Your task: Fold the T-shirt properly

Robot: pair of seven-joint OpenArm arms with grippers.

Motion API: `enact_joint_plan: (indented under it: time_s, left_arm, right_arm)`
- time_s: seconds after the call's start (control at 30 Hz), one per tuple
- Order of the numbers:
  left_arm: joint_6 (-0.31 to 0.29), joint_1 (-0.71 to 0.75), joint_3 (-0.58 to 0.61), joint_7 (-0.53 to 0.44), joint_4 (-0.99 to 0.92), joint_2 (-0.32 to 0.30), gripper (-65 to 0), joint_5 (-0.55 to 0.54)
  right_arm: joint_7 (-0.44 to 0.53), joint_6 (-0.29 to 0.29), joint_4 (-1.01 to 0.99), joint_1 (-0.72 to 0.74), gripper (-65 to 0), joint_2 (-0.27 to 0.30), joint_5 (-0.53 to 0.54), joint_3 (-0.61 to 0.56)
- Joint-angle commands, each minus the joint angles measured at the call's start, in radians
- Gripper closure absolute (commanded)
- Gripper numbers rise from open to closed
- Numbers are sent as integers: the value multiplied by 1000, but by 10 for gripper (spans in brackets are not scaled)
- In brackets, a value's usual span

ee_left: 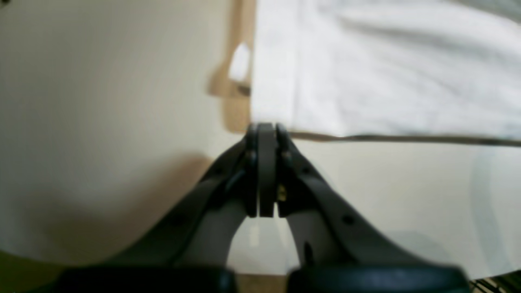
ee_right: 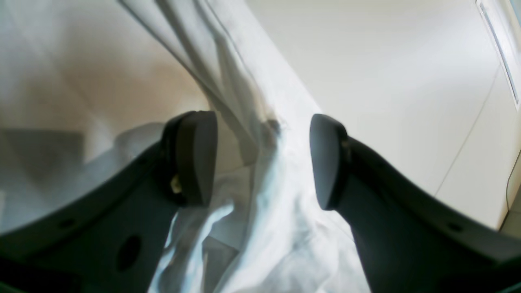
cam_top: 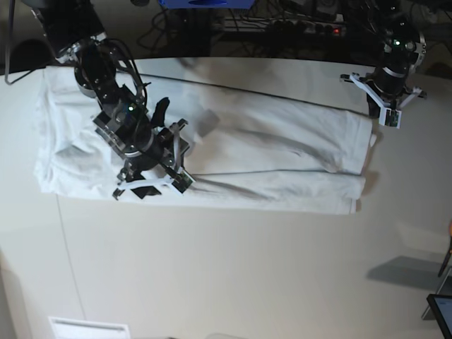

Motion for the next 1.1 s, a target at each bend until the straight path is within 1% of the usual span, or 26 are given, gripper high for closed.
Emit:
enact_joint_plan:
  time_s: [0.0,0.13,0.3,0.33,0.4,0.47,0.57,0.77,0.83,0.87,1.0,1.07]
  left_arm:
    - [2,4,-6,-17,18,-12,0,-5]
    - [2,4,-7,-17,17,-12,0,-4]
    - [2,4,-6,-17,17,-12,0,-1]
    - [2,4,-6,-17,15,-12,0,1]
    - [2,4,-7,-17,15,-12,0,1]
    - [2,1,-7,-17,15,-12,0,1]
    - [2,-1,-7,-17,15,-12,0,1]
    - [2,-2,-7,-17,14,-14,0,1]
    - [2,-4,-7,-17,14,-14,0,1]
    - [2,-4,-9,-17,14,-14,0,1]
    - [2,-5,-9,-17,14,-17,0,1]
    - [2,-5,-9,-17,14,-17,0,1]
  right_arm:
    - [19,-3,-2,31,-347,-5,-4,0]
    - [21,-3,-72,67,-347,-27,-4,0]
    - [27,-3,-83,73,-342,-31,-4,0]
    - [27,-3,-83,76,-326,-37,-4,0]
    - [24,-3,-92,81,-258,-40,-4,2]
    - [21,-3,-114,87,-174,-42,-4,4]
    - [21,-3,-144,91,-77,-45,-3,5]
    - [21,-3,-137,87,-58,-46,-1,4]
    - [21,-3,-124,87,-12,-46,16,7]
    - [19,-3,-112,82,0,-46,39,8]
    - [16,-3,-45,41,-3,-43,72,10]
    - [-8,-3,-22,15,-3,-43,74,10]
